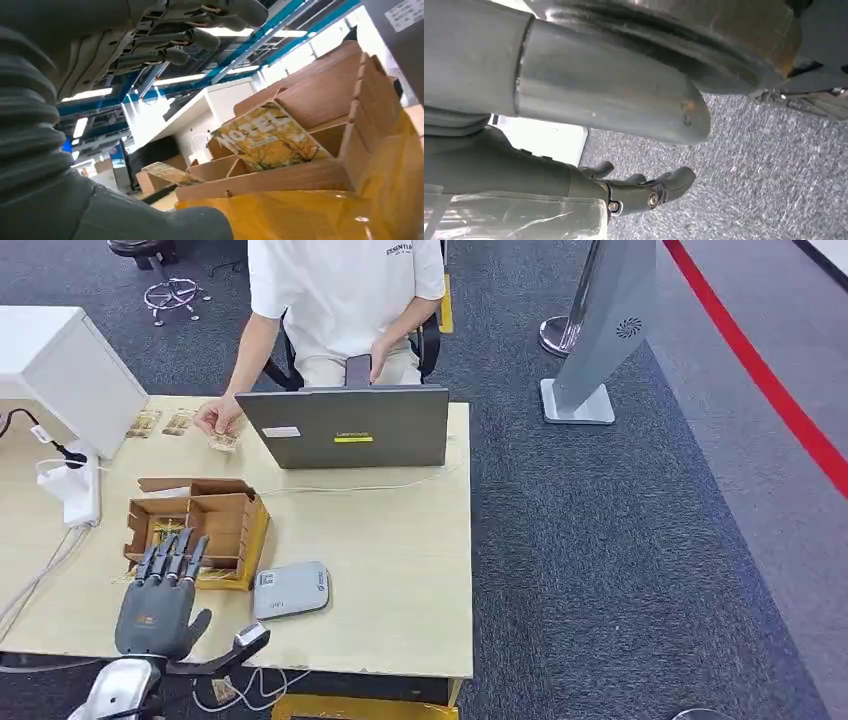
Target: Pass the card to the sensor for recognition and then transmit it.
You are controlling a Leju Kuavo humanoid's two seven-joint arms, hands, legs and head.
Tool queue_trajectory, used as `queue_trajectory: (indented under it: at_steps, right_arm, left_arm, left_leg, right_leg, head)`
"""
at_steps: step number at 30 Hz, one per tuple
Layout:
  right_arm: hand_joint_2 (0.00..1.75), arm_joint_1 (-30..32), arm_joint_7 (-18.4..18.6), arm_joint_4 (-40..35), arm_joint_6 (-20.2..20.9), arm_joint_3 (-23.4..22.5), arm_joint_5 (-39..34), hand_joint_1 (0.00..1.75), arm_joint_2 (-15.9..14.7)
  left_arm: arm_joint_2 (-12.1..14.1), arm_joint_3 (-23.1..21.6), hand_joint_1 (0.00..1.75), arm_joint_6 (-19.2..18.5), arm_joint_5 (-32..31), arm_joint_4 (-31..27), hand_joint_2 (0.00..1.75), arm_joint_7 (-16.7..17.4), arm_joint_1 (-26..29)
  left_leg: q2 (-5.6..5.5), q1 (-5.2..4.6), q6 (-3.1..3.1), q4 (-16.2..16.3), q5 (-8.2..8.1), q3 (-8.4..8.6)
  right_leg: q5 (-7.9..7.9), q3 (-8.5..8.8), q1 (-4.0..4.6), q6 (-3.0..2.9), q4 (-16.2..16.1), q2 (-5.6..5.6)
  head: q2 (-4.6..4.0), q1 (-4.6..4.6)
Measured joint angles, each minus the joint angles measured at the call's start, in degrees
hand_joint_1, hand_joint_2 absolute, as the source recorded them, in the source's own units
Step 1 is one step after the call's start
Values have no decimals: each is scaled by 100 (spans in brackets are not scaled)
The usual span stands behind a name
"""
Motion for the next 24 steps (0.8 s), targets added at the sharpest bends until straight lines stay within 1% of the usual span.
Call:
queue_trajectory:
  at_steps: [2, 8, 15, 24]
  right_arm:
    - [0, -1, -7, 0, 4, 2, 2, 0, 0]
    - [0, 0, -15, 0, 4, 2, 20, 0, 0]
    - [0, -1, -13, 0, 2, 6, 103, 0, 0]
    - [0, -1, -15, 0, 4, 7, 129, 0, 0]
  left_arm:
    - [-2, 55, 0, 92, -13, 116, 175, -17, -52]
    - [-4, 120, 0, 188, -33, 332, 175, -22, -114]
    - [-15, 229, 0, 686, -133, 517, 175, -137, -206]
    - [-68, 249, 0, 769, -179, 599, 175, -240, -257]
  left_leg:
    - [0, 0, 0, 0, 0, 0]
    - [0, 0, 0, 0, 0, 0]
    - [0, 0, 0, 0, 0, 0]
    - [0, 0, 0, 0, 0, 0]
  right_leg:
    - [0, 0, 0, 0, 0, 0]
    - [0, 0, 0, 0, 0, 0]
    - [0, 0, 0, 0, 0, 0]
    - [0, 0, 0, 0, 0, 0]
  head:
    - [0, -2]
    - [-2, 0]
    - [0, -2]
    - [0, -2]
